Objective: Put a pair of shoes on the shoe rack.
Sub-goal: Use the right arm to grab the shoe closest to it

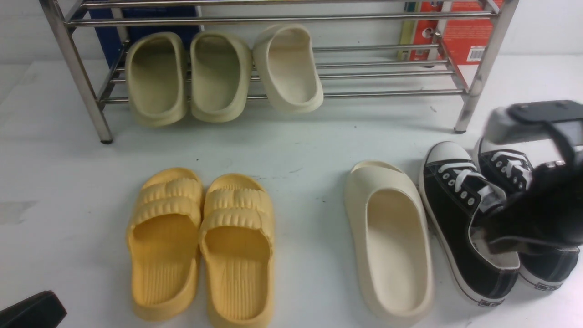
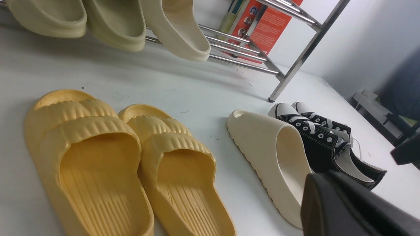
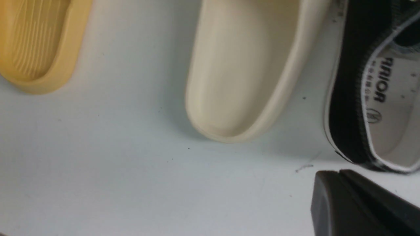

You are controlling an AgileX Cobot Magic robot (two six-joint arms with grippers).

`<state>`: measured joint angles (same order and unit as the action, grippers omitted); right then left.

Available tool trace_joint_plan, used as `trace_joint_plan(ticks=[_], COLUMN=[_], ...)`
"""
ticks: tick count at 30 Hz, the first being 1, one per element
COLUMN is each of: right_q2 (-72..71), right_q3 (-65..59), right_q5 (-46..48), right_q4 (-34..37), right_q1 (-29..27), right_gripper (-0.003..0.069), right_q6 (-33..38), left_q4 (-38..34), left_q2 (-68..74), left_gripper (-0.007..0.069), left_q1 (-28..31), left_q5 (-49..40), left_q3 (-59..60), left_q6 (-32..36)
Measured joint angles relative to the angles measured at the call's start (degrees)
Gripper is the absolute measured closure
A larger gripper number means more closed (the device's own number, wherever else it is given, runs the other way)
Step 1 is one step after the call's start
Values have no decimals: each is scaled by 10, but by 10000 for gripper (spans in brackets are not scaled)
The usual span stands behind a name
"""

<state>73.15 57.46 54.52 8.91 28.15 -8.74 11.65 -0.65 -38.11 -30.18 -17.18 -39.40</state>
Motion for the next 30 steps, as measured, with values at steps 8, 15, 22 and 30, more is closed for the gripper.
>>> trace_joint_plan(ticks=[8,15,22,30], right_q2=[126,193,249,290], right_q3=[34,34,36,39], right_q5=[-41,-92,-188,-215], right_q4=[-122,-141,-133,-134], right_q1=[93,60,12,9], right_gripper=[326,218,271,366], right_q6=[-109,-115,-117,-118], left_q4=[0,0,0,0], left_q2=[0,0,0,0], left_gripper=[606,605,596,587], left_q1=[0,0,0,0], left_q5=[0,0,0,0], left_q3=[0,0,0,0], left_q6=[0,0,0,0])
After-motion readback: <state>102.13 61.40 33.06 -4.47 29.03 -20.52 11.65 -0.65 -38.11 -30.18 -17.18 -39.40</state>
